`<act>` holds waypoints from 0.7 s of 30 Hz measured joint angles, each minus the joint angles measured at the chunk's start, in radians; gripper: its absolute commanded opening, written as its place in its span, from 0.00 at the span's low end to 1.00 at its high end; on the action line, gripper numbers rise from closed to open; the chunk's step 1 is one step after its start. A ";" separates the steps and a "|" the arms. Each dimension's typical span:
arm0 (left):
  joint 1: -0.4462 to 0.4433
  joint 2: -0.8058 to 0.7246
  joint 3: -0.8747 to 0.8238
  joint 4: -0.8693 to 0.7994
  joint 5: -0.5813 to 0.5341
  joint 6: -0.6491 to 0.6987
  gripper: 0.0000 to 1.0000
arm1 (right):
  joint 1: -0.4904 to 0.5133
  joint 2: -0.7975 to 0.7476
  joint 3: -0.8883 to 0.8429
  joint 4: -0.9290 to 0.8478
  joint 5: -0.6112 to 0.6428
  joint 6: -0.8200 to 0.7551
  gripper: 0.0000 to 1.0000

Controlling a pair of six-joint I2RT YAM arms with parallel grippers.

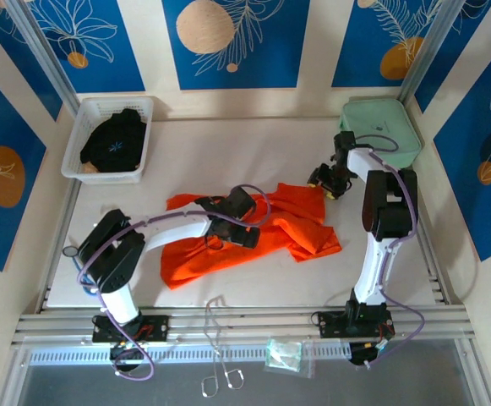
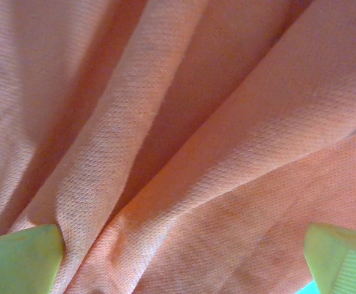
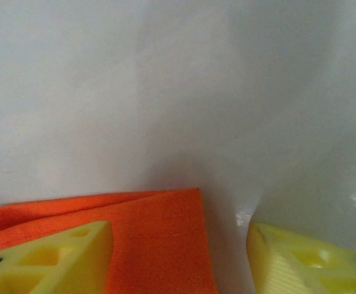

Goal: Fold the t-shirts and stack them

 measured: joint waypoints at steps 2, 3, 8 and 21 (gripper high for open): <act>-0.007 0.007 0.000 0.003 0.000 0.000 1.00 | 0.005 0.029 0.033 0.018 -0.035 -0.009 0.53; -0.009 0.009 0.000 0.003 0.000 0.000 1.00 | 0.008 0.042 0.047 0.016 -0.040 -0.013 0.52; -0.014 0.014 -0.003 0.005 -0.001 -0.012 1.00 | 0.010 0.083 0.103 0.027 -0.103 -0.055 0.41; -0.015 0.056 -0.055 0.012 -0.014 -0.014 0.97 | 0.016 0.091 0.210 -0.001 -0.148 -0.155 0.00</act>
